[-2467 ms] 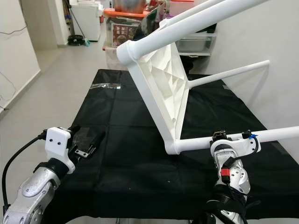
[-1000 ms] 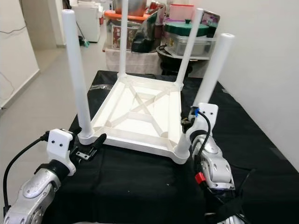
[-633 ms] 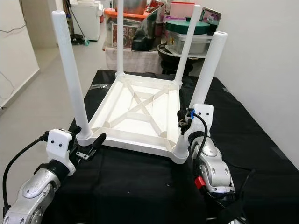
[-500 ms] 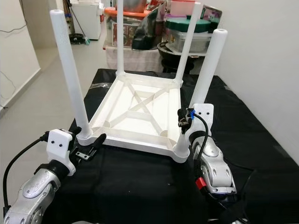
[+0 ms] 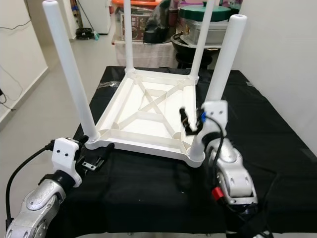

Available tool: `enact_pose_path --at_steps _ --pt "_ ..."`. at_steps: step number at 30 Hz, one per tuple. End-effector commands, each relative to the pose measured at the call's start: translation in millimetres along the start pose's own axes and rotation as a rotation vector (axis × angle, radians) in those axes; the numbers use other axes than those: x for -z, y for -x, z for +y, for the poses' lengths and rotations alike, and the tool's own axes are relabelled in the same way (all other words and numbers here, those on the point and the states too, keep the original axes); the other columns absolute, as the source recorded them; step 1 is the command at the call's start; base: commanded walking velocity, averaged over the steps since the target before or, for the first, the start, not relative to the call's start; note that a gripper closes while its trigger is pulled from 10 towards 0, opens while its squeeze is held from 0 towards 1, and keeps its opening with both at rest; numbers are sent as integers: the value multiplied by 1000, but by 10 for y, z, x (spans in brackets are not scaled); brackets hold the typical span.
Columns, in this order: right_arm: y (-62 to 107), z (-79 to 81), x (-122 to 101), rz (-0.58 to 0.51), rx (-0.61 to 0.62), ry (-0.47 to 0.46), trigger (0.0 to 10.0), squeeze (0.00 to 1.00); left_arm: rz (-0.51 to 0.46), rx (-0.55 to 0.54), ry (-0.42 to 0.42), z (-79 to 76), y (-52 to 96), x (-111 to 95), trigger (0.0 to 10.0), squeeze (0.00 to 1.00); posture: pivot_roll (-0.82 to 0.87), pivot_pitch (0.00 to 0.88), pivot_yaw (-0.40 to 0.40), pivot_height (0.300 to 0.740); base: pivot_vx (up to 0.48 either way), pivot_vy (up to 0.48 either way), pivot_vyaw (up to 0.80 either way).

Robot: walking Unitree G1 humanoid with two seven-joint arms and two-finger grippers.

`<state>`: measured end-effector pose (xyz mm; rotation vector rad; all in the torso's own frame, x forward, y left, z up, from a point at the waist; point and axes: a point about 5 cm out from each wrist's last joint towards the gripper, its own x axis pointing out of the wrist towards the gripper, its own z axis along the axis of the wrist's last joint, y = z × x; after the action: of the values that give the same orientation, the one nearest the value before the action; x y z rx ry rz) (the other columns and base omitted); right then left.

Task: Building children table

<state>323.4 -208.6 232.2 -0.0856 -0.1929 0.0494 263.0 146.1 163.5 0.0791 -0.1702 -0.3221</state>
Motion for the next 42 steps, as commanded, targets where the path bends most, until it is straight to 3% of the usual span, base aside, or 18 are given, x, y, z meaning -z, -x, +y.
enact_pose_path --at_steps 1,9,10,12,13,20,24,27,30,36,37,39,40,42 --pt "-7 -87 -229 -103 18 7 10000 1000 -1 15 -9 -17 -12 6 10000 0 34 0 -51 740 0 0 0" --pt "-35 -219 -445 -185 98 50 10000 1000 -6 21 -9 -23 -24 0 10000 0 32 0 -45 740 0 0 0" --pt "-52 -227 -504 -201 92 47 10000 902 -7 23 -10 -25 -27 -1 10000 0 34 0 -47 740 0 0 0" --pt "-62 -228 -541 -211 85 42 10000 902 -7 24 -11 -27 -29 -2 10000 0 34 0 -47 740 0 0 0" --pt "-77 -224 -612 -228 68 43 10000 0 -7 24 -12 -28 -29 -1 10000 0 34 0 -47 740 0 0 0" --pt "-127 -251 -810 -248 37 48 10000 0 -6 25 -14 -30 -29 1 10000 0 33 0 -46 740 0 0 0" --pt "-215 -378 -902 -208 50 37 10000 0 -3 27 -15 -34 -29 4 10000 0 27 0 -43 740 0 0 0" --pt "-312 -507 -1102 -157 12 6 10000 0 -1 30 -14 -39 -29 11 10000 0 20 0 -44 740 0 0 0" --pt "-338 -553 -1245 -140 -21 4 10000 0 3 33 -12 -44 -27 23 10000 0 17 0 -43 740 0 0 0" --pt "-341 -612 -1308 -117 -14 -11 10000 0 8 36 -10 -57 -28 32 10000 0 14 0 -41 740 0 0 0" --pt "-340 -622 -1306 -108 -15 -22 4314 0 9 37 -12 -56 -30 34 10000 0 14 0 -41 740 0 0 0" --pt "-338 -626 -1303 -102 -18 -30 4314 0 10 37 -12 -54 -31 35 10000 0 14 0 -41 740 0 0 0" --pt "-335 -620 -1300 -93 -28 -43 0 0 12 38 -14 -49 -32 38 10000 0 12 0 -37 740 0 0 0" --pt "-332 -614 -1298 -87 -36 -50 0 0 14 38 -14 -45 -33 40 10000 0 12 0 -37 740 0 0 0"
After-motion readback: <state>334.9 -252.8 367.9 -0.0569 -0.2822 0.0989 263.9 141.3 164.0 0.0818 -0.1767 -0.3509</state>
